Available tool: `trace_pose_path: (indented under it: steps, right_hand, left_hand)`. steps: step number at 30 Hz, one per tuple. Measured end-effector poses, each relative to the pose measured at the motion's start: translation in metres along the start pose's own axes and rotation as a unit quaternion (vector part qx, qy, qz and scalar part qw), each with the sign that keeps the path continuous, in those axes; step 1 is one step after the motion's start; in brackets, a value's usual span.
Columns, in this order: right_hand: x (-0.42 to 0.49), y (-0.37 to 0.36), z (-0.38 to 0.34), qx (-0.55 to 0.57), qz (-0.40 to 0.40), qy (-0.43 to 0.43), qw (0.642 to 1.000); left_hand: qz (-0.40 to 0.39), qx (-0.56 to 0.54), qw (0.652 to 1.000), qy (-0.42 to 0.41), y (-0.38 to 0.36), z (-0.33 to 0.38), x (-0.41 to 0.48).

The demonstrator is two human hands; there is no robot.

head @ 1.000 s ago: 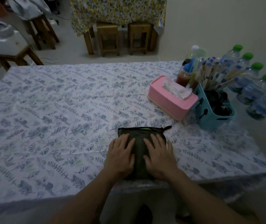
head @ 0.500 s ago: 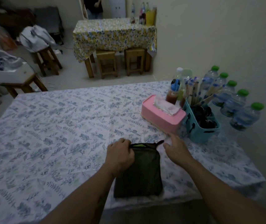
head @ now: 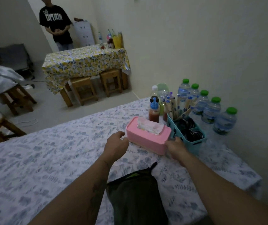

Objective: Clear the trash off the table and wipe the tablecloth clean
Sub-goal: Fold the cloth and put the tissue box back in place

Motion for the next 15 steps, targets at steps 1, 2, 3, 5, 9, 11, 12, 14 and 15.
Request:
trace_pose_path:
  steps: [1, 2, 3, 5, 9, 11, 12, 14, 15]
  right_hand:
    - [0.006, -0.002, 0.0, 0.003, 0.007, 0.0, 1.0]
    - [0.011, -0.005, -0.001, 0.005, 0.011, -0.006, 1.0]
    - [0.017, -0.008, -0.001, 0.01, 0.016, -0.008, 1.0]
    - [0.025, -0.014, -0.001, 0.009, 0.03, -0.01, 0.999]
    - [0.031, -0.027, 0.003, -0.019, 0.02, 0.006, 1.0]
    - [0.031, -0.032, 0.006, -0.015, 0.016, 0.028, 0.999]
    - [0.03, -0.033, 0.008, -0.012, 0.019, 0.036, 0.999]
    - [0.031, -0.035, 0.014, 0.0, 0.015, 0.051, 0.999]
    - [0.027, -0.036, 0.013, 0.001, 0.014, 0.052, 0.999]
  left_hand:
    - [-0.011, -0.014, 1.0, 0.005, -0.003, -0.001, 0.011]
    - [-0.019, -0.026, 0.999, 0.008, -0.005, -0.001, 0.021]
    - [-0.023, -0.04, 0.999, 0.011, -0.006, -0.001, 0.032]
    - [-0.035, -0.066, 0.997, 0.015, -0.009, -0.002, 0.052]
    - [-0.082, -0.093, 0.992, 0.022, -0.019, -0.013, 0.084]
    - [-0.105, -0.126, 0.986, 0.038, -0.026, -0.017, 0.092]
    - [-0.114, -0.147, 0.981, 0.048, -0.027, -0.018, 0.094]
    - [-0.12, -0.187, 0.972, 0.075, -0.026, -0.024, 0.096]
    - [-0.123, -0.203, 0.967, 0.091, -0.024, -0.027, 0.094]
Point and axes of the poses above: each hand's wrist, its own x-axis towards the middle knuckle, its own y-axis out of the back of the hand, z = x × y, the point moved 4 cm from there along x, towards the middle knuckle, and after that the axes turned 4 degrees about z, right-handed, at the moved point
